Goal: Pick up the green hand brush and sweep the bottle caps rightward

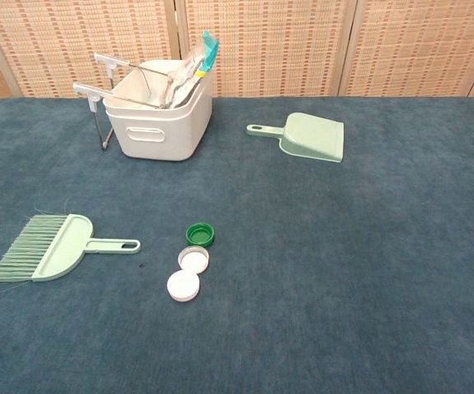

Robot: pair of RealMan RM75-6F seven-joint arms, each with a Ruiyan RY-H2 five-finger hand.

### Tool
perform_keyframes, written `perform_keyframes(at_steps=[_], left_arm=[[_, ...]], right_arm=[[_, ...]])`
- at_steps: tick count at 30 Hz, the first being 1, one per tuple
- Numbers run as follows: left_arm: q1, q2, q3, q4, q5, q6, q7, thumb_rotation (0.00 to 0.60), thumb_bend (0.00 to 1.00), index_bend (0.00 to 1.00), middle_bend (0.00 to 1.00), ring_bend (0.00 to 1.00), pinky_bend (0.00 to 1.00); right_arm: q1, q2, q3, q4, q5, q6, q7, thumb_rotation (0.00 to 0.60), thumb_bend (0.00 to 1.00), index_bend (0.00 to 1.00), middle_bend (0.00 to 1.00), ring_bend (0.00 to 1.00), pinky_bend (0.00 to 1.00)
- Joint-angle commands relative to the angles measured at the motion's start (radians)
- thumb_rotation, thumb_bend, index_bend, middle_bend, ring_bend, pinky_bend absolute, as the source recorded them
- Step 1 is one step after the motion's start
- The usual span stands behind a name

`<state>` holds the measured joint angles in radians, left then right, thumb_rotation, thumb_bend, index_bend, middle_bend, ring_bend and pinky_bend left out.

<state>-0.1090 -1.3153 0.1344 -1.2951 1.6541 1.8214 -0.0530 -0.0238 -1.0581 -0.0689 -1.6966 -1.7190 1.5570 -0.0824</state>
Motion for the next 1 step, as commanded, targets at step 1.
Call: perform_keyframes(at_steps=[1], left_arm=[[0.020,0.018,0.015,0.004,0.012,-0.012,0.024,0.600,0.37,0.00,0.00,0.00,0.03]], right_arm=[[0.000,-0.004,-0.004,-0.002,-0.012,0.001,-0.010,0.600,0.27,0.00,0.00,0.00,0.00]])
